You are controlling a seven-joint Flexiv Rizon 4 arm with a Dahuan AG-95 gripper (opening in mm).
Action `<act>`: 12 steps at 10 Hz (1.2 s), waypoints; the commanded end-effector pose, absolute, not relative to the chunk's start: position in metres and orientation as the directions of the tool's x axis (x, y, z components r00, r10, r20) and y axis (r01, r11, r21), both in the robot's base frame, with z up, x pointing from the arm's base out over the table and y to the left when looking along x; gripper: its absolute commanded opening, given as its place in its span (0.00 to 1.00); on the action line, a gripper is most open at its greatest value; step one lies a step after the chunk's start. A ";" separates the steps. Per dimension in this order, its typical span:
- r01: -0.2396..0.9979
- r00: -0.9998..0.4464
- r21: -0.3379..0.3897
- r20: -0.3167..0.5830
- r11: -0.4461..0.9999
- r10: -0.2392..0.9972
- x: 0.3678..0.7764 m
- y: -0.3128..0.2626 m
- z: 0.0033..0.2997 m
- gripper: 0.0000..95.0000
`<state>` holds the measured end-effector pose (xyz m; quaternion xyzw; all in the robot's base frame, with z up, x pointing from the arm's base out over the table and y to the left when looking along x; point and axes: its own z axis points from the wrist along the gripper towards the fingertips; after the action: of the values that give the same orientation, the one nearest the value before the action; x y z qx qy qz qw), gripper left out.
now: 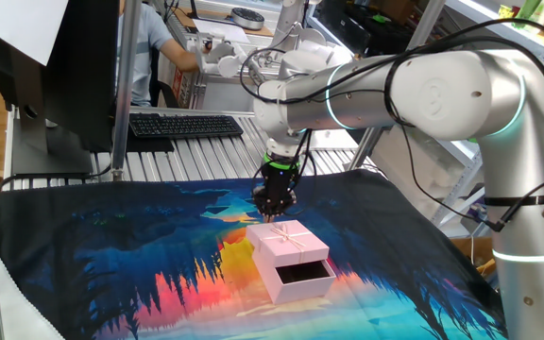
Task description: Slide the outer casing onto the gift box
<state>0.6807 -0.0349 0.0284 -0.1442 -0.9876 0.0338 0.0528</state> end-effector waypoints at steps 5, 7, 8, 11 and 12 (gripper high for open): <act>0.277 -0.952 -0.090 0.107 0.957 0.286 0.671 -0.036 0.034 0.00; 0.273 -0.953 -0.092 0.110 0.958 0.282 0.669 -0.037 0.039 0.00; 0.270 -0.954 -0.093 0.112 0.958 0.280 0.666 -0.037 0.041 0.00; 0.269 -0.954 -0.096 0.111 0.958 0.279 0.660 -0.038 0.040 0.00; 0.266 -0.954 -0.100 0.111 0.959 0.277 0.658 -0.038 0.039 0.00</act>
<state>0.6549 -0.0381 0.0396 -0.1374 -0.9876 0.0433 0.0618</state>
